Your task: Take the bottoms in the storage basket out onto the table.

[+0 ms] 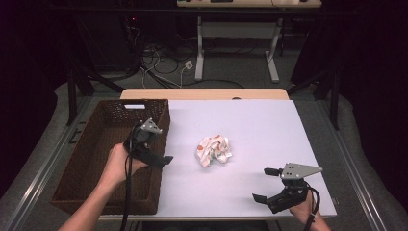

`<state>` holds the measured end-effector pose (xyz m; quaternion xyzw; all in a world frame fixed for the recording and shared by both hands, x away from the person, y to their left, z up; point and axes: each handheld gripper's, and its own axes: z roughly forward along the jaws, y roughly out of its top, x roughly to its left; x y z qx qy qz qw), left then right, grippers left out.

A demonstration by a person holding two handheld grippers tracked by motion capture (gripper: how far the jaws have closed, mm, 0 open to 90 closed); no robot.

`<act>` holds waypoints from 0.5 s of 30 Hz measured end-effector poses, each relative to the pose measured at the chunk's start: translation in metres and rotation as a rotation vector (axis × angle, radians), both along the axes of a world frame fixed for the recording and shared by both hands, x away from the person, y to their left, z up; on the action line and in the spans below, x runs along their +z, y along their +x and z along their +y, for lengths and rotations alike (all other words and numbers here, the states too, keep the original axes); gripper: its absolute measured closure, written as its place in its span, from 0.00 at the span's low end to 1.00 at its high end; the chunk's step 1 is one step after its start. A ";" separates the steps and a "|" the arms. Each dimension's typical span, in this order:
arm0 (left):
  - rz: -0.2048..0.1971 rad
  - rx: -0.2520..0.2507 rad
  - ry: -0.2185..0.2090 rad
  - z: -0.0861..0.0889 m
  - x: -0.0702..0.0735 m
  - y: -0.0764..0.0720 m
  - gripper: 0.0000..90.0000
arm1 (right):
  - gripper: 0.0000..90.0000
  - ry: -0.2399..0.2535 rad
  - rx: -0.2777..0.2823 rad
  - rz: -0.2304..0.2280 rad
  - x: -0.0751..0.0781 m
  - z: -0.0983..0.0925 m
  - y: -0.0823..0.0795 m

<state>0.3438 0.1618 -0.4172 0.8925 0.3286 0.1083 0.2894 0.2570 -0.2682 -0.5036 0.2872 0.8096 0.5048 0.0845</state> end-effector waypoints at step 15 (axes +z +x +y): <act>-0.009 0.047 -0.028 0.025 -0.004 -0.018 0.00 | 0.00 -0.002 -0.003 0.006 0.000 0.000 0.001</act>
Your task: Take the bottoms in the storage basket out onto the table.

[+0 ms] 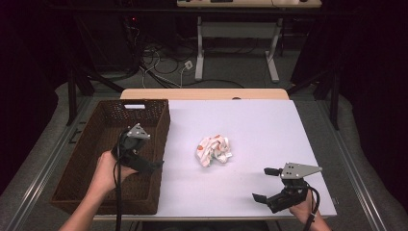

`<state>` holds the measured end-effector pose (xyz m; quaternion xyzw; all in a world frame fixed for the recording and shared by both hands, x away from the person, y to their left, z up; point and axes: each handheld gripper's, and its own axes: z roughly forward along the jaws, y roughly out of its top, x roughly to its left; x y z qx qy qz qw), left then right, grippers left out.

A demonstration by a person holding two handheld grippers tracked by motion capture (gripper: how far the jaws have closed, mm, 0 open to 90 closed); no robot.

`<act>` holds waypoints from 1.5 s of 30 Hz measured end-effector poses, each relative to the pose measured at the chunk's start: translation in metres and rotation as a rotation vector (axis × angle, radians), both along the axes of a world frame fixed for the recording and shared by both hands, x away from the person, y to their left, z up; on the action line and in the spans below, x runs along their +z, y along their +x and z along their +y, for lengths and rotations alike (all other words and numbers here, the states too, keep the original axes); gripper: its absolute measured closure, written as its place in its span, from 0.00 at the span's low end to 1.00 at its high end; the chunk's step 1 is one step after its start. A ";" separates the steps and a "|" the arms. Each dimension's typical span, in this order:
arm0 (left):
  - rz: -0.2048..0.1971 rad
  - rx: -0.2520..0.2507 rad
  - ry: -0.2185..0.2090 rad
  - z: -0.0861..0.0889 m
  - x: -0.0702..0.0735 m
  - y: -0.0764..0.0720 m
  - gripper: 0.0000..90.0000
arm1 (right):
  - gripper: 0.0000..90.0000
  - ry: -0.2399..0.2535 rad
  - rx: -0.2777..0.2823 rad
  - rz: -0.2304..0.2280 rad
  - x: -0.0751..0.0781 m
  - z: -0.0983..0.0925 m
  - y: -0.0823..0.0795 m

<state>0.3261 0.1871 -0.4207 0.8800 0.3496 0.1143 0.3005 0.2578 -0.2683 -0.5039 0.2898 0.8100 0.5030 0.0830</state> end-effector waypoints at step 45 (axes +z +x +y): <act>-0.079 0.110 -0.048 0.052 -0.014 -0.067 0.00 | 0.00 -0.015 -0.006 0.004 -0.001 0.002 0.000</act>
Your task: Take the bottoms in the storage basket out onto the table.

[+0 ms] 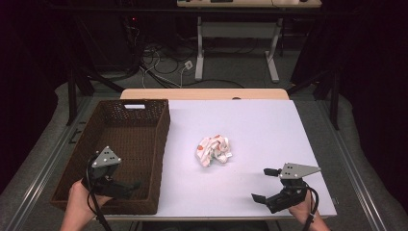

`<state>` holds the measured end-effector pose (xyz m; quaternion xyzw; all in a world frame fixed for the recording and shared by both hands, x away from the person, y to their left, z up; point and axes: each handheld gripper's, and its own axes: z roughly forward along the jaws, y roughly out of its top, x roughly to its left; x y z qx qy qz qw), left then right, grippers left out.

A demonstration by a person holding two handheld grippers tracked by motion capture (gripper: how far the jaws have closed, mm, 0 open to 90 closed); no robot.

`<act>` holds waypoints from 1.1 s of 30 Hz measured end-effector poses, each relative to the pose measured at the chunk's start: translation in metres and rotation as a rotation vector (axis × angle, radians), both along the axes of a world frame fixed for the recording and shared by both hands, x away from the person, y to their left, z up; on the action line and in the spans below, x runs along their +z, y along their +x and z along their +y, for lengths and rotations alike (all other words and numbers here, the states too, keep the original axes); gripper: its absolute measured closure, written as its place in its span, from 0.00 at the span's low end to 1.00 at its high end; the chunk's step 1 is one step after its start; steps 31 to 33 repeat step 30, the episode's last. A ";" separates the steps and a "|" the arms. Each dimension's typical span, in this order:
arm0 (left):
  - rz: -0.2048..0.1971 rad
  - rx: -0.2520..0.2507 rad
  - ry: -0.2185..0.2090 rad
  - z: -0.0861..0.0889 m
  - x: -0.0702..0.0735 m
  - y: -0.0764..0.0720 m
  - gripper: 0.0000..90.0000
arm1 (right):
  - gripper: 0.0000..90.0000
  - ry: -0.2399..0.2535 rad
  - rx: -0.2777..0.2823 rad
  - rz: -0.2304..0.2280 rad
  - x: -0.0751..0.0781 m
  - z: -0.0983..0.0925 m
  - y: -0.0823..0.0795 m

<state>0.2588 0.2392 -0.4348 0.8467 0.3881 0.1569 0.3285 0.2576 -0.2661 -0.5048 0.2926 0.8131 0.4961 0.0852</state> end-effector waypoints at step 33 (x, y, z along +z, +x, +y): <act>-0.168 0.067 -0.149 0.019 -0.018 -0.050 0.00 | 0.00 0.005 -0.016 -0.004 -0.001 -0.004 0.002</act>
